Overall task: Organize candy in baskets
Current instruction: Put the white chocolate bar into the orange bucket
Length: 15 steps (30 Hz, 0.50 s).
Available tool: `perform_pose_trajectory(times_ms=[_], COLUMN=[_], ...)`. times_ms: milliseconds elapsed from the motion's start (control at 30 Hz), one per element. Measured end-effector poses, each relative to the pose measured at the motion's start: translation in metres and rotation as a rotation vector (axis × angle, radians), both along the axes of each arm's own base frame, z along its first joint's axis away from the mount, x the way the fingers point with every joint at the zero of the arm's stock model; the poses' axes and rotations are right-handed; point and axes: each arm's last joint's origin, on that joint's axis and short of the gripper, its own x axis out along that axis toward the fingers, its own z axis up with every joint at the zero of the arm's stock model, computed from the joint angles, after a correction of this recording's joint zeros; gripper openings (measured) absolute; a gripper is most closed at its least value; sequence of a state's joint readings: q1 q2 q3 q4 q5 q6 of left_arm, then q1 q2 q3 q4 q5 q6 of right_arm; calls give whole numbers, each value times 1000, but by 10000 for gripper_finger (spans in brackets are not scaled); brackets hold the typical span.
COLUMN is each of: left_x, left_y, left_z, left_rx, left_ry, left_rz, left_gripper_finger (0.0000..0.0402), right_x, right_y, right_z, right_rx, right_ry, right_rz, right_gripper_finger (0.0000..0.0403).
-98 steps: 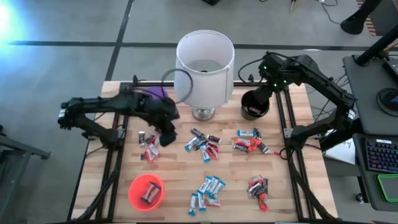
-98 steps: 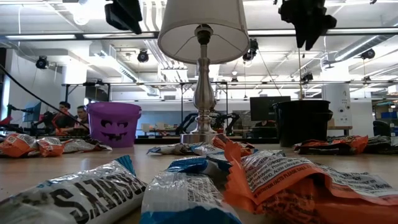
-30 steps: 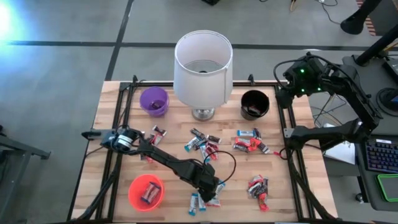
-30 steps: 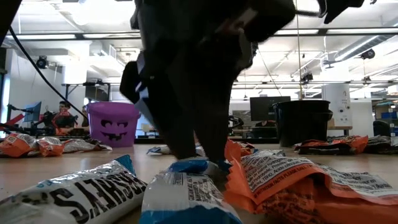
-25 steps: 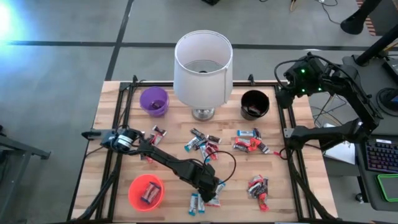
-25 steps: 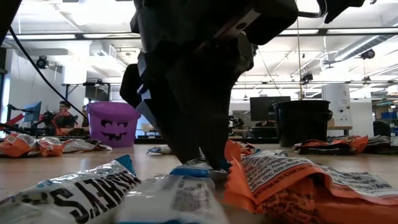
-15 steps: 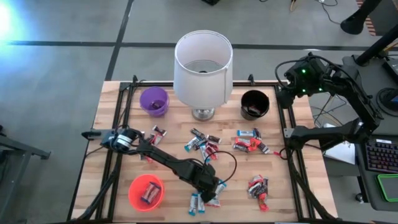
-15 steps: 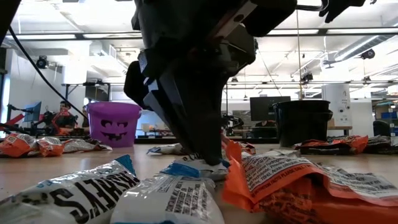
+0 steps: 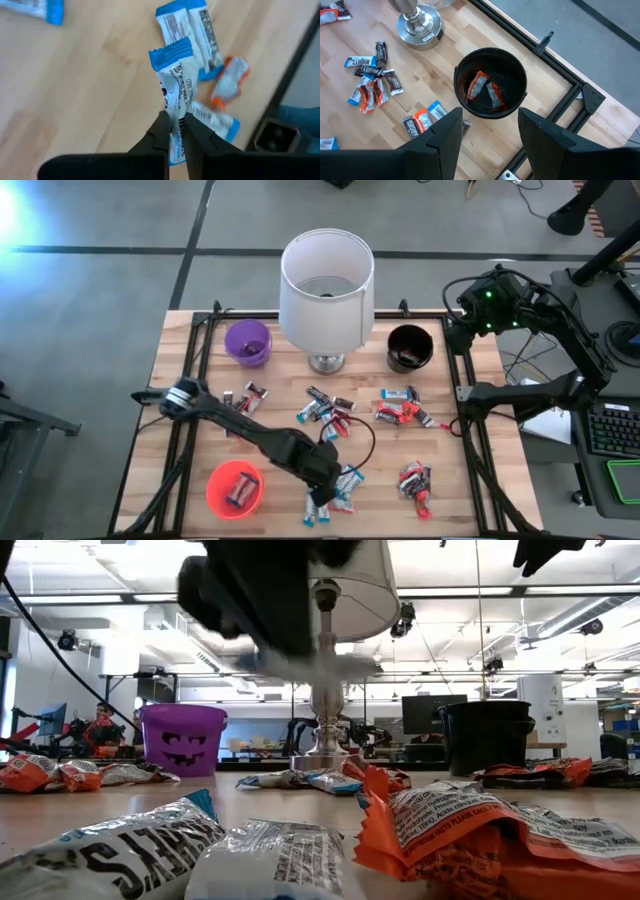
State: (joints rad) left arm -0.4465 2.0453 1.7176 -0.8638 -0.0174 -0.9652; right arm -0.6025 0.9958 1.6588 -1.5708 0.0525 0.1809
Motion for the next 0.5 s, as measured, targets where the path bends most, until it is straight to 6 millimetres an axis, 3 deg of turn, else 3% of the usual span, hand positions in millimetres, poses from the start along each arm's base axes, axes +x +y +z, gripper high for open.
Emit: perform_pose_trajectory(times_ms=[333,500], left_x=[-56,-88], left_y=[-10,-14], left_z=[60,78], left_rx=[43,88], left_ry=[4,66], left_rz=[-49,-82], left_gripper_finger=[0,0], right_x=[1,1], right_y=[0,0], right_z=[0,0], right_rx=[2,22], right_ry=[1,-16], right_rz=[-1,-42], right_gripper_finger=[183,183])
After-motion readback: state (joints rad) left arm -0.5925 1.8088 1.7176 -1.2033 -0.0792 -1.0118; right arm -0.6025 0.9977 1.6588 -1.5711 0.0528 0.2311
